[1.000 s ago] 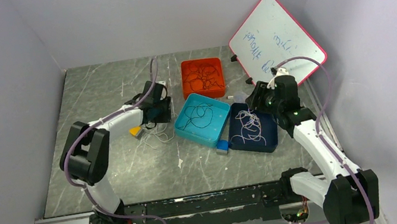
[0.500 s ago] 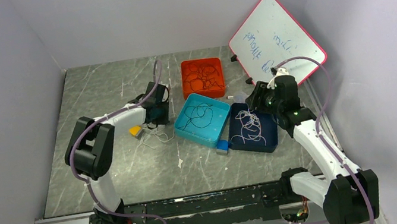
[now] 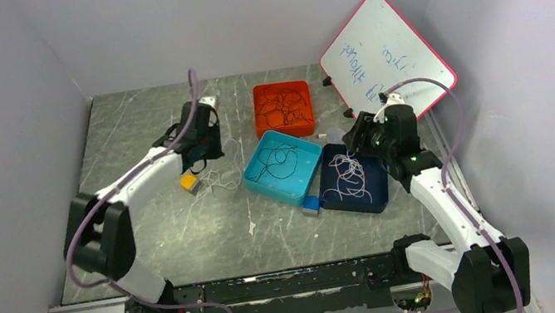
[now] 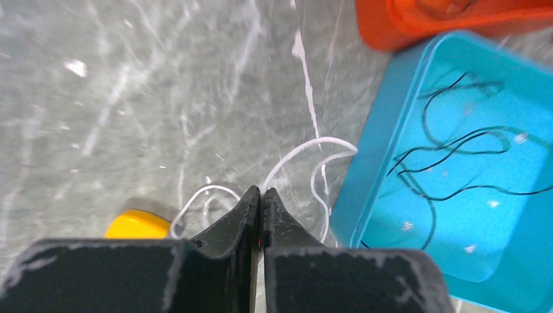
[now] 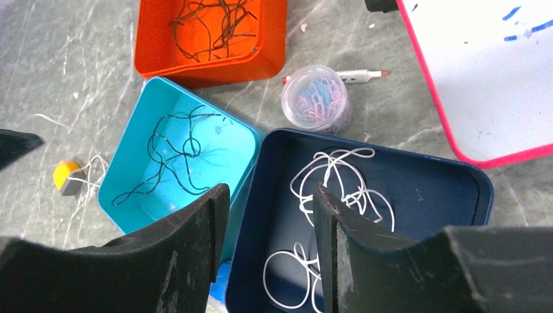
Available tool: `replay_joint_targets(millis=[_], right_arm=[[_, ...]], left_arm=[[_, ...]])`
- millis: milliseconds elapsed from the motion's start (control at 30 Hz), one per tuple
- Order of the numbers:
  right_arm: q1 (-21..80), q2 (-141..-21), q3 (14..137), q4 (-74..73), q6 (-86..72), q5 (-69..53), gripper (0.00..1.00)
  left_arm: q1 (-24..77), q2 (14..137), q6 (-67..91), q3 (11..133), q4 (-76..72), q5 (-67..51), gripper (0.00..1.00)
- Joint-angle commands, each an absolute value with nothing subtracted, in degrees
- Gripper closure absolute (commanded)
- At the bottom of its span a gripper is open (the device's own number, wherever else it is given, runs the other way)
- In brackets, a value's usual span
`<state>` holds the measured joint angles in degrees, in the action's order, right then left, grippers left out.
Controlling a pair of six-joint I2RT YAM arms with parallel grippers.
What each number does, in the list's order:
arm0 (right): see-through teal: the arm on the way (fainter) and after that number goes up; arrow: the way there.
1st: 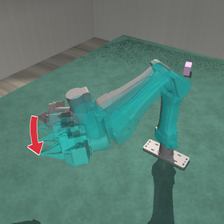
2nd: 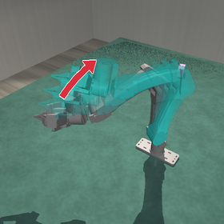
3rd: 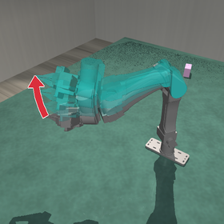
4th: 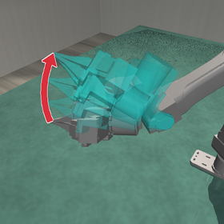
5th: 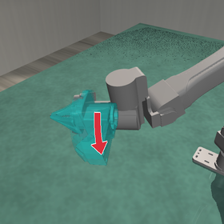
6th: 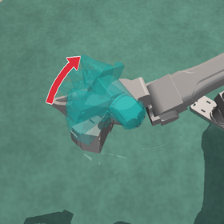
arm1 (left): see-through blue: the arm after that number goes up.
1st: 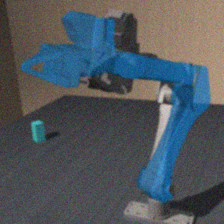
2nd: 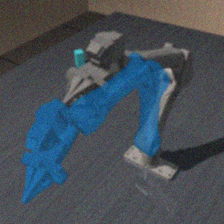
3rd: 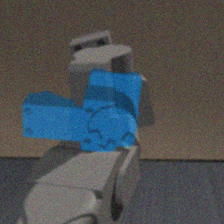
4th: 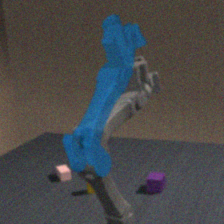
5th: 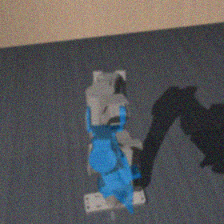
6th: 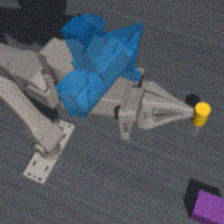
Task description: Untangle the cables
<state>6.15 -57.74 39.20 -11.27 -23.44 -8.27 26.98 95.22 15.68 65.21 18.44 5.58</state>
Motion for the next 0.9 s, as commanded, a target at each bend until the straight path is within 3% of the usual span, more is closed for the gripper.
replay_joint_targets(millis=[0,500,867], right_arm=[[5.8,-55.7,40.13,-8.0,-23.69,-8.34,0.46],[8.21,-56.47,40.95,5.42,-26.8,-14.75,0.42],[24.67,-64.45,45.91,13.24,-25.79,-8.96,0.38]], left_arm=[[25.31,87.12,15.31,67.44,17.43,8.13,0.93],[23.93,73.78,10.11,75.6,18.27,8.7,0.93],[23.88,70.26,10.44,81.21,20.83,8.16,0.93]])
